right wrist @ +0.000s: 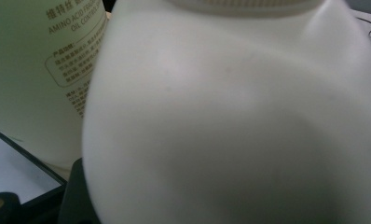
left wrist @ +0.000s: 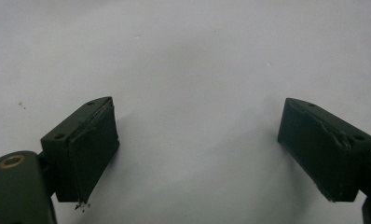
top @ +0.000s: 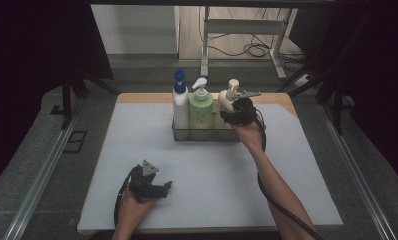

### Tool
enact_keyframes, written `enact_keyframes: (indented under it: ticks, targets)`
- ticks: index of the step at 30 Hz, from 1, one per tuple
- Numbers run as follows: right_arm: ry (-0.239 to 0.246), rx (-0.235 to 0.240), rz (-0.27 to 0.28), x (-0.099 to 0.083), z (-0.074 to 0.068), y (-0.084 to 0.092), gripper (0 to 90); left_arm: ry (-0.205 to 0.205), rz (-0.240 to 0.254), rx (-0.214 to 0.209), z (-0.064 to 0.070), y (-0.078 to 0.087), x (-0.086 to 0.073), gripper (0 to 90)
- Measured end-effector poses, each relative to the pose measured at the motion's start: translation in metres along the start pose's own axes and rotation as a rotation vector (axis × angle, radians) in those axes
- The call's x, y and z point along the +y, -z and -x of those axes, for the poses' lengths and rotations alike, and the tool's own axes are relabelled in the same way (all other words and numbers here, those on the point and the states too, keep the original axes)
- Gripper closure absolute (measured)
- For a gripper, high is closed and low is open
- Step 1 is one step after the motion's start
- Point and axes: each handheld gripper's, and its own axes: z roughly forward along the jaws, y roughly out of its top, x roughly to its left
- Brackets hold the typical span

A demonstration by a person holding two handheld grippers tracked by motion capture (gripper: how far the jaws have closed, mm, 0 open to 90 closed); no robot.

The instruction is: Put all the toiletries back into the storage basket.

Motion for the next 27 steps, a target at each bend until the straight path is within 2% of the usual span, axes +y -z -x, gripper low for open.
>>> enact_keyframes:
  ticks: [7, 11, 13, 27]
  targets:
    - [0.012, 0.008, -0.007, 0.0, 0.0, 0.0, 36.4, 0.001, 0.0, 0.0, 0.0, 0.0, 0.0, 11.7]
    - [0.02, 0.04, -0.022, 0.0, 0.001, -0.001, 28.8, 0.001, 0.001, 0.001, 0.0, 0.0, 0.0, 11.7]
    - [0.038, 0.029, -0.017, 0.0, 0.0, 0.0, 25.6, 0.001, -0.001, 0.001, 0.0, 0.0, 0.0, 11.7]
    - [0.041, 0.059, -0.002, -0.009, 0.002, 0.018, 25.2, 0.003, 0.0, 0.001, 0.0, 0.0, 0.0, 11.7]
